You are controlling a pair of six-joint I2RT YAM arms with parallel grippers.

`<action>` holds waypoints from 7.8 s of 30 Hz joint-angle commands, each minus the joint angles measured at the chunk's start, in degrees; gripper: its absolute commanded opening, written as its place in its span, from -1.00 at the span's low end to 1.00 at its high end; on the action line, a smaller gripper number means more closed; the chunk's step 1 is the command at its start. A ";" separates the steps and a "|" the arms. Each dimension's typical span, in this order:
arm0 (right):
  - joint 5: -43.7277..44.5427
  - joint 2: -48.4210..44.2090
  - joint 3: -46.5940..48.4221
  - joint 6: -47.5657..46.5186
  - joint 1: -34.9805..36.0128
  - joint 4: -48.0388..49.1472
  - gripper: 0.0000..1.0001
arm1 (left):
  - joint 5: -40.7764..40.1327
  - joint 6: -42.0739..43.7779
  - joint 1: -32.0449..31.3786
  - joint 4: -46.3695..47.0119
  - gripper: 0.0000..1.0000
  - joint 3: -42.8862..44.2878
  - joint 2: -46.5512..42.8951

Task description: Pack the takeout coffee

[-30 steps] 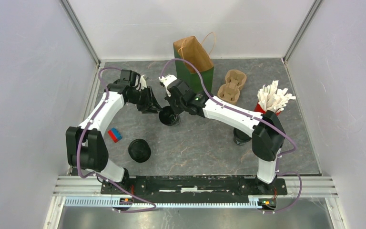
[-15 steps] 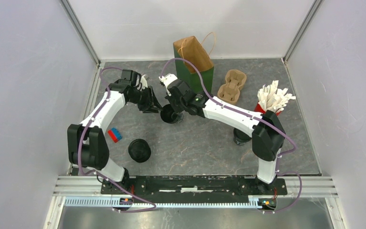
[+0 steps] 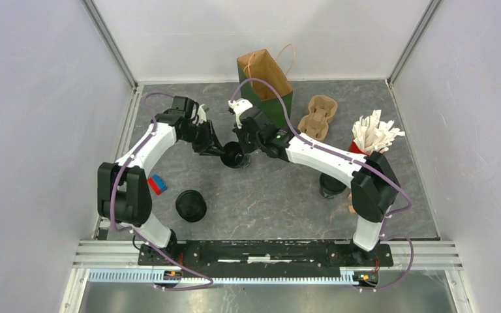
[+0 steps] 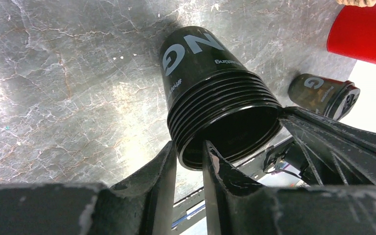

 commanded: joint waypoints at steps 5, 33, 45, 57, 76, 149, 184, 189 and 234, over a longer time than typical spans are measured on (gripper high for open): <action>-4.65 -3.69 -3.86 3.32 -1.83 4.35 -1.00 | -0.92 2.25 -0.59 1.46 -0.94 2.47 -1.10; -16.90 -13.00 -20.83 10.01 -2.68 18.48 -0.65 | -1.36 1.10 -3.66 -4.69 -0.96 2.95 -5.23; -10.68 -11.49 -17.47 5.39 -2.73 11.68 -0.62 | 1.32 0.20 -3.66 -2.92 -0.96 3.67 -3.95; -8.55 -10.94 -14.91 0.91 -2.63 8.11 -0.55 | -3.07 1.64 -3.37 -4.13 -0.86 4.54 -2.44; -20.01 -33.13 -42.39 -1.98 -11.48 10.57 0.23 | 0.19 -0.09 -13.39 -0.15 -0.39 -6.71 -7.76; -12.29 -32.33 -29.27 -5.24 0.89 -4.16 -0.51 | 4.81 -13.94 -17.21 23.69 -0.35 -19.58 -13.07; -12.68 -28.60 -27.53 -3.37 0.93 -1.89 -1.00 | 9.35 -17.70 -17.21 30.64 -0.34 -22.58 -12.60; -12.40 -29.75 -27.42 -2.58 0.97 -0.66 -1.00 | 9.44 -17.78 -17.22 30.68 -0.33 -22.49 -12.66; -12.26 -29.72 -29.23 0.26 0.97 2.35 -1.00 | 14.10 -26.84 -17.91 45.14 -0.23 -27.60 -9.31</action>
